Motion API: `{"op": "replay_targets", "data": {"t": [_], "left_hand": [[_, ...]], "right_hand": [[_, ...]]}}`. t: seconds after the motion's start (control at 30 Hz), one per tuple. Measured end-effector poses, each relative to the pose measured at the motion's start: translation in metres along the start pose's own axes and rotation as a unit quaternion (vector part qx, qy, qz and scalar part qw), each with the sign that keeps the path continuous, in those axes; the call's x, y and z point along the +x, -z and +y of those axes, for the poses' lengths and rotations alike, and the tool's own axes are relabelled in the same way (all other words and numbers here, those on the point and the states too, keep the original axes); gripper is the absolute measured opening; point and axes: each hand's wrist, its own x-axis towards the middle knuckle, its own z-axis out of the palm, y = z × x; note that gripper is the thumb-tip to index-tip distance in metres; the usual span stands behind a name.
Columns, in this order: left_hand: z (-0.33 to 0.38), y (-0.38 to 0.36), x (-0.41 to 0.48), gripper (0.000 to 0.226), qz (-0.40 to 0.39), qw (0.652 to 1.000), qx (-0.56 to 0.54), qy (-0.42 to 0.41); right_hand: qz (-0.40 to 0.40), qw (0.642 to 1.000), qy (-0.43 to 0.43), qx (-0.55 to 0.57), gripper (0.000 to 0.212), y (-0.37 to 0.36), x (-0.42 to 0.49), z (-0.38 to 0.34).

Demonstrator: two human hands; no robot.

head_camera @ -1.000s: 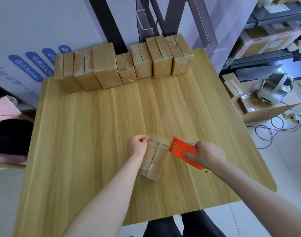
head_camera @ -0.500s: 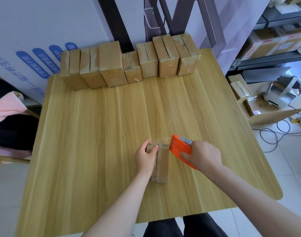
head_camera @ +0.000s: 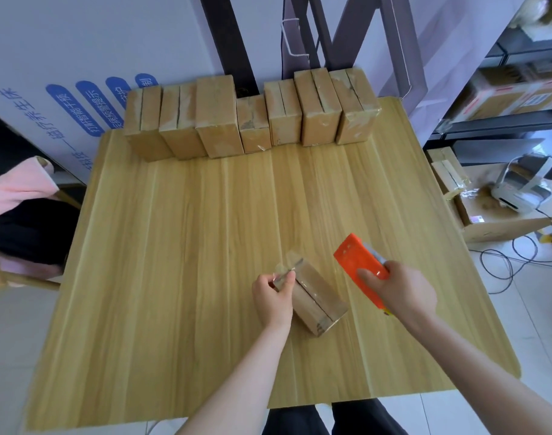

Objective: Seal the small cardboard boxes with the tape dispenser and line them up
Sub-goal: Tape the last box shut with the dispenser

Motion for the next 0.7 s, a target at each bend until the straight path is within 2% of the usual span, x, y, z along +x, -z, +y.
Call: {"op": "replay_targets", "data": {"t": [0.1,0.2,0.27,0.33,0.37,0.43,0.47,0.5,0.53,0.6,0.7], "left_hand": [[-0.003,-0.003,-0.010,0.039,0.012,0.999,-0.007,0.040],[-0.004,-0.006,-0.020,0.050,0.003,0.997,-0.048,0.066],[-0.002,-0.007,-0.025,0.057,0.038,0.999,-0.010,0.030],[0.003,-0.004,-0.026,0.058,0.103,0.981,0.117,-0.113],[0.009,-0.002,-0.024,0.056,0.111,0.954,0.174,-0.217],[0.020,-0.001,-0.016,0.052,0.046,0.882,0.260,-0.391],[0.021,-0.005,-0.010,0.051,0.001,0.853,0.293,-0.432],[0.022,-0.008,-0.005,0.053,-0.045,0.839,0.322,-0.436],[0.021,-0.010,-0.002,0.057,-0.087,0.840,0.339,-0.414],[0.017,-0.013,0.002,0.065,-0.139,0.863,0.338,-0.349],[0.013,-0.013,0.006,0.060,-0.156,0.904,0.271,-0.292]], "right_hand": [[0.068,0.979,0.003,0.192,0.043,0.012,0.001,-0.004],[0.060,0.929,-0.004,0.366,0.038,0.012,-0.009,-0.023],[0.040,0.915,-0.021,0.401,0.038,0.001,-0.015,-0.030],[0.021,0.911,-0.023,0.411,0.037,-0.009,-0.020,-0.032],[0.018,0.909,-0.019,0.415,0.036,-0.012,-0.021,-0.032],[0.015,0.908,-0.011,0.419,0.037,-0.012,-0.021,-0.031],[0.015,0.906,-0.010,0.422,0.038,-0.010,-0.021,-0.031],[0.015,0.903,-0.010,0.429,0.039,-0.009,-0.021,-0.030],[0.014,0.899,-0.012,0.437,0.038,-0.008,-0.021,-0.029],[0.014,0.897,-0.018,0.442,0.037,-0.006,-0.020,-0.028],[0.016,0.900,-0.014,0.435,0.039,-0.011,-0.021,-0.027]]}}
